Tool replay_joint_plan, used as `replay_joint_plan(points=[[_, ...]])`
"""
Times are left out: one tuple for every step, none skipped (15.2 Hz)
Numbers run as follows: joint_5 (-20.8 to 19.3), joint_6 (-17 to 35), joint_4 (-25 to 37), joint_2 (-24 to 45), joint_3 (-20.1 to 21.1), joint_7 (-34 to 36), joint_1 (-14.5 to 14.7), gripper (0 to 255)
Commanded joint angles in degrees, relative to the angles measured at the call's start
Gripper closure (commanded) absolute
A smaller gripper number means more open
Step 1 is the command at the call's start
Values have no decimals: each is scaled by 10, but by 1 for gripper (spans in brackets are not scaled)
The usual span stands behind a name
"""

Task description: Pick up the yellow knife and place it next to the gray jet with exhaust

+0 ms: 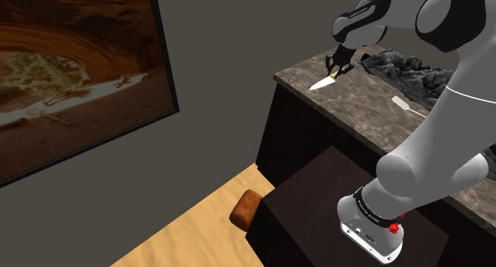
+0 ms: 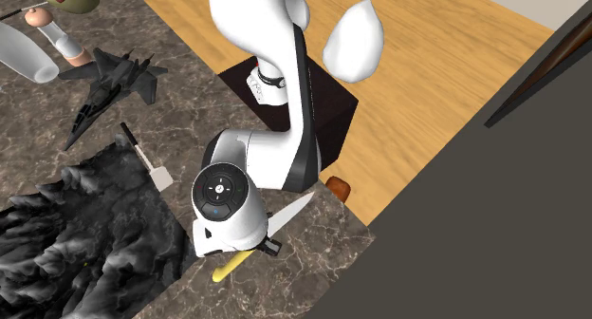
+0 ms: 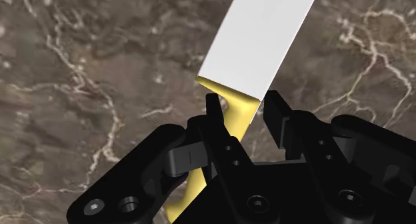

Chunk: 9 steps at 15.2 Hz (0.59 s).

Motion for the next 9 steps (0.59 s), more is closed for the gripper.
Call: replay_joint_plan(points=[[0, 0, 0, 0, 0, 0, 0, 255], [0, 0, 0, 0, 0, 0, 0, 255], [0, 0, 0, 0, 0, 0, 0, 255], [-1, -7, 3, -4, -1, 1, 0, 255], [-3, -13, 5, -8, -1, 2, 1, 255], [-4, -20, 8, -12, -2, 3, 1, 255], [-6, -26, 11, -15, -2, 4, 2, 255], [-7, -33, 14, -19, -3, 4, 2, 255], [-8, -40, 18, -23, -3, 5, 2, 255]])
